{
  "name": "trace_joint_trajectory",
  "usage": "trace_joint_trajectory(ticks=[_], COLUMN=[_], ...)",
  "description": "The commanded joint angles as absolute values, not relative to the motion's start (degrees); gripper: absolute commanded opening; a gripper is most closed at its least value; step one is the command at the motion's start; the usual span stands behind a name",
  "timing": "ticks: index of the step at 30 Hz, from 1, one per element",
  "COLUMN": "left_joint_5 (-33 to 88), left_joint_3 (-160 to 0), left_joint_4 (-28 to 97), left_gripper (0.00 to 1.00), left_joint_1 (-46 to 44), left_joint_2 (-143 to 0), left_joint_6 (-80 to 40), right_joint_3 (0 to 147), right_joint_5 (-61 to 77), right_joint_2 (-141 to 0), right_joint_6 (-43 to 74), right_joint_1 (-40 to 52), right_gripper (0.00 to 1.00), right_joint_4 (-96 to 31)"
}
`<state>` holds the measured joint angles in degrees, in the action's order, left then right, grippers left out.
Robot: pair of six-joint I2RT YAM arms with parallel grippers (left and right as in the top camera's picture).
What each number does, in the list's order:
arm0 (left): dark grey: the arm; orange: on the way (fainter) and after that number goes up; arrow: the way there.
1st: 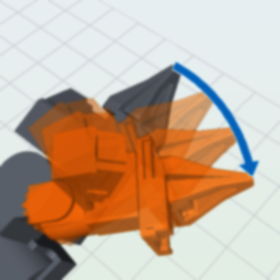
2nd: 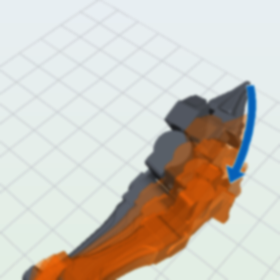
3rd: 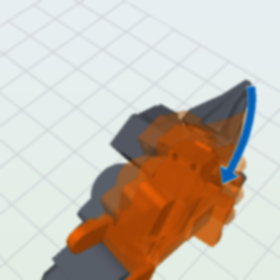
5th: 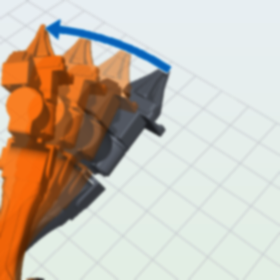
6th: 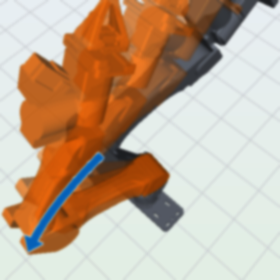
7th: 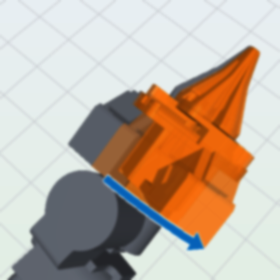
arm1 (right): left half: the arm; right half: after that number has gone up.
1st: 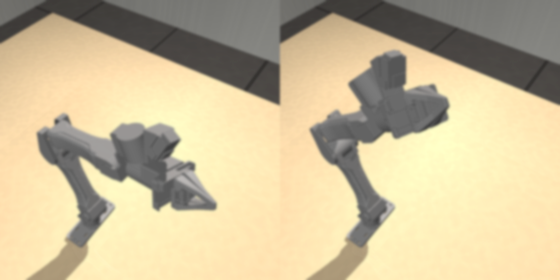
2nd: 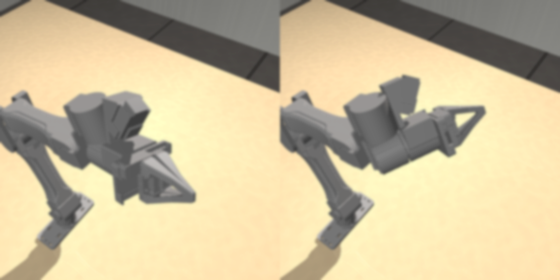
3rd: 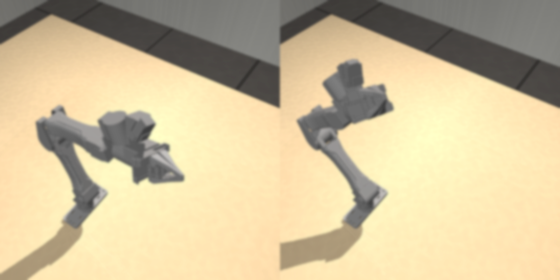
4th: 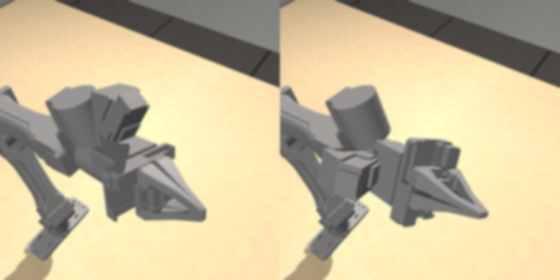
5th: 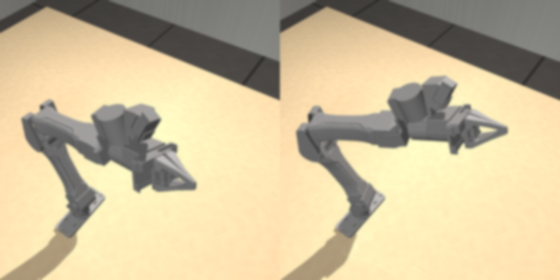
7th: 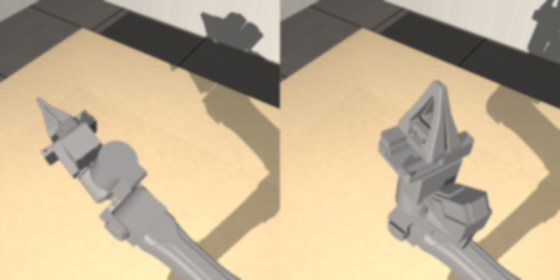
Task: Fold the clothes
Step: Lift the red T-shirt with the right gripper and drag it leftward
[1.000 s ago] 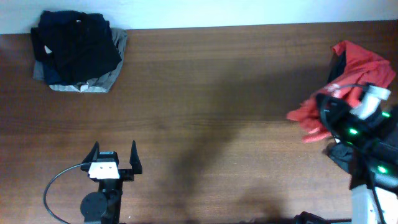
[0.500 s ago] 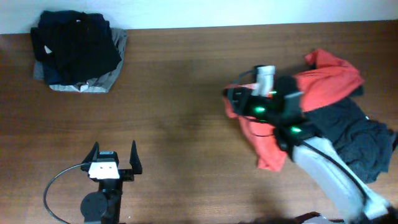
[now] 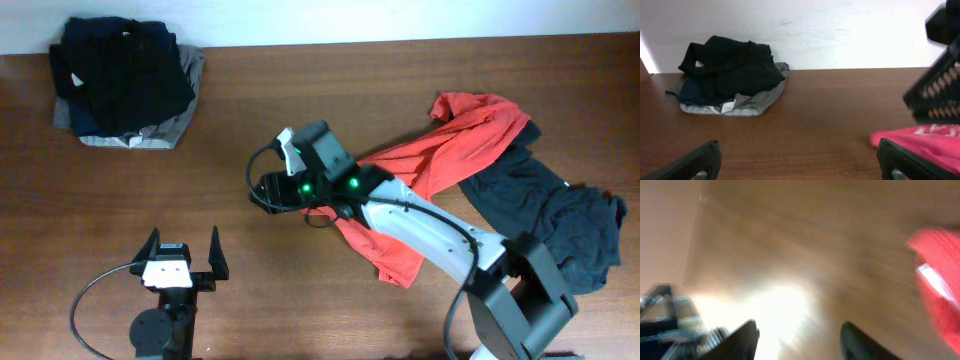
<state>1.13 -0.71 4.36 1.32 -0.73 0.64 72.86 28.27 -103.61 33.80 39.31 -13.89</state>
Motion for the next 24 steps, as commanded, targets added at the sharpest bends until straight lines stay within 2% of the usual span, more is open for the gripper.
trace_joint_trajectory(ticks=[1, 4, 7, 9, 13, 17, 24], left_joint_5=[2.0, 1.9, 2.0, 2.0, 1.9, 1.9, 1.9], left_joint_3=[-0.5, -0.5, -0.5, -0.5, -0.5, -0.5, -0.5], left_joint_4=[4.6, 4.6, 4.6, 4.6, 4.6, 4.6, 4.6], left_gripper=[0.99, 0.99, 0.99, 0.99, 0.99, 0.99, 0.99], left_joint_1=[1.7, 1.7, 1.7, 1.7, 1.7, 1.7, 1.7], left_joint_2=[-0.3, -0.3, -0.3, -0.3, -0.3, -0.3, -0.3], left_joint_6=[1.7, 1.7, 1.7, 1.7, 1.7, 1.7, 1.7], right_joint_3=[86.0, 93.7, 96.9, 96.9, 96.5, 96.5, 92.1], right_joint_5=[4.5, -10.5, -16.9, -17.1, -17.2, -16.9, -9.6], right_joint_2=[-102.2, -101.5, -101.5, -101.4, -101.5, -101.5, -101.5], right_joint_6=[25.9, 25.9, 25.9, 26.9, 34.2, 38.3, 36.5], right_joint_1=[39.4, 38.8, 37.6, 36.3, 32.1, 27.1, 23.5], right_gripper=[0.62, 0.72, 0.79, 0.95, 0.96, 0.96, 0.96], right_joint_4=[-33.4, -49.6, -61.6, -67.8, -79.3, -84.9, -85.7])
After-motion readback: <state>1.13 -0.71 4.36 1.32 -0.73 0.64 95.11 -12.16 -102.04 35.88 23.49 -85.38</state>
